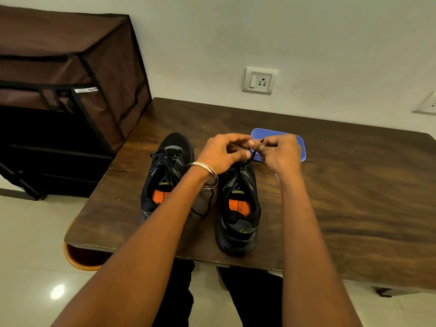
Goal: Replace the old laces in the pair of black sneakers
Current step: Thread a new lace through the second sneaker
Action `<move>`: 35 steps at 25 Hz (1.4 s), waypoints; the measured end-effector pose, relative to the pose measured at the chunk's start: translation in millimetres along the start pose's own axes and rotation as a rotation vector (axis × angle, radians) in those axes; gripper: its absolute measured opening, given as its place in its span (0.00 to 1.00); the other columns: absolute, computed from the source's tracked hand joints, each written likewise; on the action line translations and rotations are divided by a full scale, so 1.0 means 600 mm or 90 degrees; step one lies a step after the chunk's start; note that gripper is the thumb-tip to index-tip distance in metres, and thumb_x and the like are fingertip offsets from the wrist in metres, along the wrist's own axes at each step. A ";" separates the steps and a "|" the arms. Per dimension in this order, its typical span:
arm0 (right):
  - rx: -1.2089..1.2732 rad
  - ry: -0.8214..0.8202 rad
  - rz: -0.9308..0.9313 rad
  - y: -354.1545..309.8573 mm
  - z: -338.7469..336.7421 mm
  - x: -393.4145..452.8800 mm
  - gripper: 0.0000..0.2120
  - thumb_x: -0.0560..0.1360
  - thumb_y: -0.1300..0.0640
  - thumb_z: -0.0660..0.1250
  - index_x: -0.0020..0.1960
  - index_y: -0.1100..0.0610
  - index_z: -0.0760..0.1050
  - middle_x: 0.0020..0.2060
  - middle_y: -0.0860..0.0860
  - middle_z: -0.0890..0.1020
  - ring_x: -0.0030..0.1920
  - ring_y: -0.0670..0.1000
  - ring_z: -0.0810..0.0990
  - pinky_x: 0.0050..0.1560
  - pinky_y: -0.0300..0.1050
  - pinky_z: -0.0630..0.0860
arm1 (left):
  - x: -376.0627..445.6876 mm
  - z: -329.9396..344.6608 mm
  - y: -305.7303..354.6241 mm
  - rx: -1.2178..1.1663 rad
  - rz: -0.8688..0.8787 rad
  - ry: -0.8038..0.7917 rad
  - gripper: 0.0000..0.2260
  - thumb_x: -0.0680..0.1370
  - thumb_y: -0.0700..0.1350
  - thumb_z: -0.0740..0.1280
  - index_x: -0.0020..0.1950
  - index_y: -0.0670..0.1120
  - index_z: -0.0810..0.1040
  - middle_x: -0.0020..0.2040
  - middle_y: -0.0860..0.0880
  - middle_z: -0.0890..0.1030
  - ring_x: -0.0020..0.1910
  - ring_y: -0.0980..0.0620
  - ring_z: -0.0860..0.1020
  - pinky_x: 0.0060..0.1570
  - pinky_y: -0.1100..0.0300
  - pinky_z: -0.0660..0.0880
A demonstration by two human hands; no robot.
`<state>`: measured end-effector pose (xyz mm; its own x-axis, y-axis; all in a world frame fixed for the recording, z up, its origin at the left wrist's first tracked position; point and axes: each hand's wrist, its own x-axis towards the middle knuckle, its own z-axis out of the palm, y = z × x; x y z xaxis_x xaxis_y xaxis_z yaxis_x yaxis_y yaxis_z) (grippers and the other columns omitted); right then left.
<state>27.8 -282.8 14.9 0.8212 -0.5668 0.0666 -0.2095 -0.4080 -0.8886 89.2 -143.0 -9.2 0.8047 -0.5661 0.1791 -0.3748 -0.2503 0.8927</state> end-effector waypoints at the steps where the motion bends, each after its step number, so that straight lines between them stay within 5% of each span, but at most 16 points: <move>1: -0.005 -0.010 0.015 0.000 0.006 0.001 0.11 0.74 0.55 0.74 0.41 0.63 0.85 0.34 0.58 0.83 0.33 0.48 0.76 0.37 0.47 0.76 | -0.001 0.004 0.005 -0.023 -0.001 0.000 0.18 0.72 0.38 0.74 0.62 0.47 0.80 0.52 0.51 0.83 0.51 0.57 0.82 0.54 0.67 0.77; 4: 0.027 -0.037 0.082 0.003 0.022 0.007 0.19 0.77 0.53 0.70 0.42 0.72 0.80 0.32 0.65 0.79 0.33 0.55 0.74 0.37 0.50 0.75 | -0.003 0.021 0.018 -0.017 -0.015 0.085 0.13 0.71 0.35 0.74 0.55 0.42 0.83 0.47 0.46 0.84 0.44 0.53 0.83 0.48 0.63 0.80; 7: 0.066 -0.081 0.144 0.003 0.025 0.006 0.20 0.79 0.53 0.68 0.44 0.72 0.80 0.33 0.61 0.79 0.32 0.54 0.74 0.37 0.48 0.74 | -0.004 0.025 0.021 -0.003 -0.057 0.134 0.06 0.74 0.35 0.72 0.50 0.39 0.84 0.39 0.44 0.83 0.31 0.58 0.79 0.37 0.65 0.80; 10: 0.026 -0.149 0.165 0.013 0.019 0.002 0.17 0.79 0.53 0.68 0.46 0.69 0.81 0.34 0.58 0.80 0.33 0.53 0.75 0.35 0.47 0.74 | 0.000 0.021 0.013 0.151 -0.062 0.107 0.05 0.74 0.43 0.73 0.46 0.42 0.85 0.39 0.48 0.83 0.37 0.56 0.79 0.42 0.65 0.77; 13: -0.213 -0.249 0.120 0.032 0.006 0.000 0.13 0.72 0.55 0.77 0.48 0.64 0.81 0.39 0.58 0.81 0.39 0.54 0.76 0.41 0.51 0.76 | -0.003 0.024 0.004 0.223 -0.142 0.049 0.05 0.74 0.44 0.73 0.44 0.43 0.86 0.41 0.49 0.84 0.41 0.55 0.79 0.49 0.63 0.75; 16: -0.294 -0.351 0.124 0.034 0.004 -0.021 0.23 0.66 0.55 0.81 0.58 0.59 0.79 0.50 0.57 0.82 0.40 0.52 0.77 0.36 0.46 0.75 | -0.007 0.025 -0.008 0.212 -0.223 0.051 0.02 0.72 0.42 0.74 0.43 0.45 0.87 0.42 0.50 0.85 0.46 0.54 0.81 0.54 0.58 0.78; 19: -0.260 -0.321 0.106 0.037 0.002 -0.025 0.15 0.68 0.59 0.79 0.52 0.60 0.80 0.48 0.58 0.83 0.35 0.51 0.78 0.31 0.44 0.75 | -0.012 0.028 -0.014 0.184 -0.270 0.061 0.02 0.71 0.42 0.75 0.43 0.46 0.87 0.42 0.50 0.85 0.47 0.53 0.81 0.54 0.58 0.78; 23: -0.130 -0.254 0.167 0.047 -0.012 -0.026 0.03 0.72 0.66 0.73 0.46 0.64 0.81 0.46 0.62 0.84 0.45 0.61 0.85 0.32 0.49 0.82 | 0.003 0.054 -0.013 0.223 -0.328 0.078 0.05 0.70 0.45 0.75 0.43 0.45 0.87 0.44 0.46 0.84 0.46 0.50 0.81 0.49 0.56 0.80; 27: -0.119 -0.254 0.156 0.043 -0.015 -0.033 0.02 0.72 0.68 0.72 0.42 0.63 0.81 0.45 0.62 0.84 0.44 0.61 0.85 0.32 0.49 0.82 | 0.008 0.081 -0.014 0.232 -0.367 0.110 0.07 0.73 0.47 0.72 0.47 0.45 0.86 0.46 0.46 0.83 0.46 0.47 0.81 0.40 0.59 0.76; 35: -0.129 -0.329 0.123 0.048 -0.016 -0.021 0.05 0.69 0.67 0.77 0.44 0.61 0.85 0.45 0.64 0.85 0.47 0.63 0.85 0.46 0.58 0.84 | 0.002 0.099 -0.034 0.073 -0.490 0.199 0.08 0.68 0.45 0.76 0.45 0.46 0.86 0.43 0.47 0.83 0.44 0.48 0.81 0.45 0.54 0.81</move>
<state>6.4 -294.4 -7.0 0.8996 -0.2432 -0.3629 -0.4368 -0.4899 -0.7545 70.4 -185.3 -51.7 0.9394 0.0352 -0.3410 0.3001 -0.5651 0.7685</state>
